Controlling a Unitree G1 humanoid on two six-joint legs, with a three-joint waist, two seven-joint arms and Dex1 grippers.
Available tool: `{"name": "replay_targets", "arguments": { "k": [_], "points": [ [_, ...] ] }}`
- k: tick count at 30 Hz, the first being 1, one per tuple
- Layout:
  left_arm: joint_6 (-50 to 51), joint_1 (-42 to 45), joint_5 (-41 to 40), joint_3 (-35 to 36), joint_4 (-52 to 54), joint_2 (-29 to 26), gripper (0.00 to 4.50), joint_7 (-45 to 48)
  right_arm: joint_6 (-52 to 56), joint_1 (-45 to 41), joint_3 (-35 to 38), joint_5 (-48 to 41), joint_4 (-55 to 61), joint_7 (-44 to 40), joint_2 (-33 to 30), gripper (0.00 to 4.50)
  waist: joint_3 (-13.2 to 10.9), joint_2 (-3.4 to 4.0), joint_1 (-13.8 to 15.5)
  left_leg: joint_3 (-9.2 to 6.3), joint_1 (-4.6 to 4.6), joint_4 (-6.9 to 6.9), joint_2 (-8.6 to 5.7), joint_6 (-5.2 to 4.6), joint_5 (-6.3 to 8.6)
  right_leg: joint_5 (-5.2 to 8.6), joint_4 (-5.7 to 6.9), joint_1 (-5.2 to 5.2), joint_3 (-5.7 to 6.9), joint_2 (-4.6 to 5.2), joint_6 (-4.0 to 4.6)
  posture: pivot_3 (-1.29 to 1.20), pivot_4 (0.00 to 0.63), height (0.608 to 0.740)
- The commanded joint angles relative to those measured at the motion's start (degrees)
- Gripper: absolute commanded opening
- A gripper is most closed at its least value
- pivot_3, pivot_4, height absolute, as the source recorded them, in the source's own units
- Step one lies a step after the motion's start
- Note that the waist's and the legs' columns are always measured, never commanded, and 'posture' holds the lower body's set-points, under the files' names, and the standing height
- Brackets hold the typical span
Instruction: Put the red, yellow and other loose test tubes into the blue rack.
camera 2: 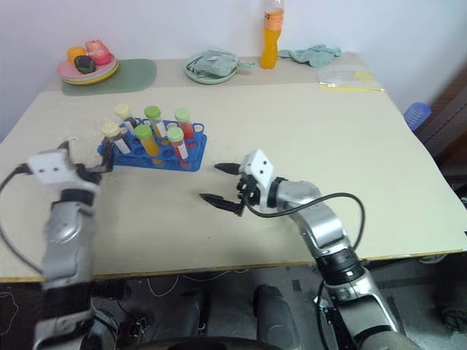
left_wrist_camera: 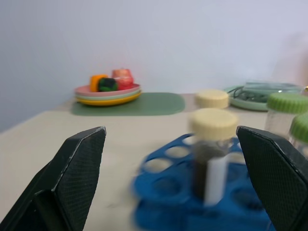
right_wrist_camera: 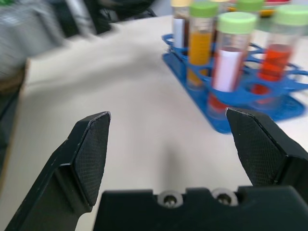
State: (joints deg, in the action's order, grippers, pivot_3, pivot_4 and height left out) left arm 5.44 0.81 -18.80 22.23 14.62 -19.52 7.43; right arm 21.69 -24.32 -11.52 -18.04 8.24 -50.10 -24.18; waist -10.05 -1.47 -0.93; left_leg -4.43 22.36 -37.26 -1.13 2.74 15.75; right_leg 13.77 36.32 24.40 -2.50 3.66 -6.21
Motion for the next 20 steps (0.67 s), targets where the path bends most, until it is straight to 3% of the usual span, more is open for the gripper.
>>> {"name": "replay_targets", "arguments": {
  "k": [1, 5, 9, 20],
  "points": [
    [7.58, -8.9, -4.91, 4.55, 8.55, -5.58, 4.45, 6.2, -0.83, 0.32, 6.52, -0.24, -1.91, 0.76, -3.9, 4.26, -0.01, 0.01, 0.06, 0.02, 0.0, 0.0, 0.0, -0.01, 0.0, 0.0, -0.01, 0.0, 0.0, 0.01, 0.0, 0.0, 0.15, 0.74],
    [11.07, -18.91, -6.63, 6.41, 12.61, -9.85, 4.45, 12.12, -3.42, -0.4, 11.3, 1.23, -9.46, 1.23, -8.96, 4.26, -0.02, 0.04, 0.34, 0.16, -0.05, -0.02, -0.02, -0.01, 0.0, 0.03, -0.11, -0.19, 0.05, 0.0, 0.06, 0.0, 0.15, 0.74],
    [11.34, -22.7, -5.95, 6.44, 12.91, -11.07, 4.45, 15.12, -7.42, -1.02, 12.83, 2.99, -16.57, 0.66, -11.45, 4.26, -0.03, 0.04, 0.15, 0.21, -0.09, 0.0, 0.01, -0.02, 0.0, 0.12, -0.13, -0.22, 0.05, -0.03, 0.2, 0.0, 0.15, 0.74],
    [12.02, -17.3, -3.32, 2.21, 10.05, -8.08, 4.45, 12.93, -9.98, 0.61, 12.44, 4.75, -17.7, 1.54, -10.35, 4.26, -0.05, 0.09, 0.12, 0.27, -0.13, 0.02, 0.05, -0.03, 0.01, 0.02, -0.12, -0.23, 0.0, -0.05, 0.02, 0.0, 0.15, 0.74]
  ]
}}
